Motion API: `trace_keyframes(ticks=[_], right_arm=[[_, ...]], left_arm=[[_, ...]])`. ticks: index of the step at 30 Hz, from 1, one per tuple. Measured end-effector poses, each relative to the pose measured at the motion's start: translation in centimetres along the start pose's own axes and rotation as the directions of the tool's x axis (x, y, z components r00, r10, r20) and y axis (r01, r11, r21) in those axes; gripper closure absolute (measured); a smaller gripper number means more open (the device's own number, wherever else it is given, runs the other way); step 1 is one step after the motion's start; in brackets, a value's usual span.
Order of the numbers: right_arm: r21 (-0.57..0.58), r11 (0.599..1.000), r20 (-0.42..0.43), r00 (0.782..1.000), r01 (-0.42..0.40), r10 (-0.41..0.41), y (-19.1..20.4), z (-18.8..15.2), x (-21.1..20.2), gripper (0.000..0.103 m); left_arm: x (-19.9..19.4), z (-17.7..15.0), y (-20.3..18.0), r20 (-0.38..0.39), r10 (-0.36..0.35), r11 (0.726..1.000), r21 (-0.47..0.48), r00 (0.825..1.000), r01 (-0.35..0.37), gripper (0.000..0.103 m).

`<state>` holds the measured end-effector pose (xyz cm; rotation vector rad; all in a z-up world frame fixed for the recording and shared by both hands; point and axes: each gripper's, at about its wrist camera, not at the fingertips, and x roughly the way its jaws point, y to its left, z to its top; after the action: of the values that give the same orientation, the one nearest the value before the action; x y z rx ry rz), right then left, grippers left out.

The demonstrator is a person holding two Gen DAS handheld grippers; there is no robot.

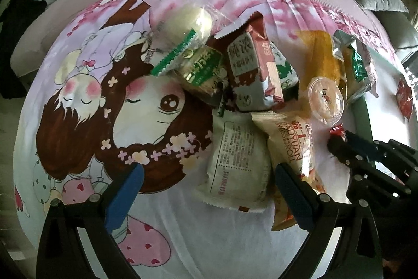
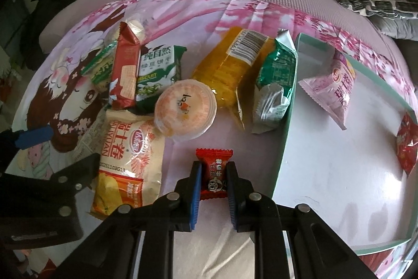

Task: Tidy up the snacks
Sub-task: 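Grasp the white snack packet with left gripper while right gripper holds the candy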

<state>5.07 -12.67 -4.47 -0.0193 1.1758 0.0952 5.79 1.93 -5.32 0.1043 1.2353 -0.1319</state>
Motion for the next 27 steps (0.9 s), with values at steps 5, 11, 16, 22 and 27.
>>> trace_keyframes(ticks=[5,11,16,22,27], right_arm=[[0.003,1.000,-0.002,1.000,-0.008,0.008,-0.2,-0.1,-0.2,0.083],[0.018,1.000,-0.004,1.000,-0.008,0.008,-0.4,0.0,-0.3,0.083],[0.022,1.000,-0.010,1.000,-0.008,0.008,-0.5,-0.1,-0.2,0.083],[0.018,1.000,0.002,1.000,-0.018,0.018,-0.2,0.0,-0.5,0.083],[0.017,0.999,0.017,0.999,-0.034,0.034,-0.1,0.1,-1.0,0.083]], left_arm=[[0.9,0.2,-0.6,-0.021,0.006,1.000,0.028,1.000,-0.005,0.003],[2.3,0.4,-0.9,-0.052,0.050,0.998,0.033,0.997,-0.048,0.003],[2.1,0.8,-0.1,-0.034,0.054,0.999,0.000,0.998,-0.054,0.018],[1.6,0.9,0.1,-0.024,-0.009,1.000,-0.003,1.000,0.009,0.039],[0.4,1.4,0.6,-0.006,-0.024,1.000,-0.011,1.000,0.024,0.051]])
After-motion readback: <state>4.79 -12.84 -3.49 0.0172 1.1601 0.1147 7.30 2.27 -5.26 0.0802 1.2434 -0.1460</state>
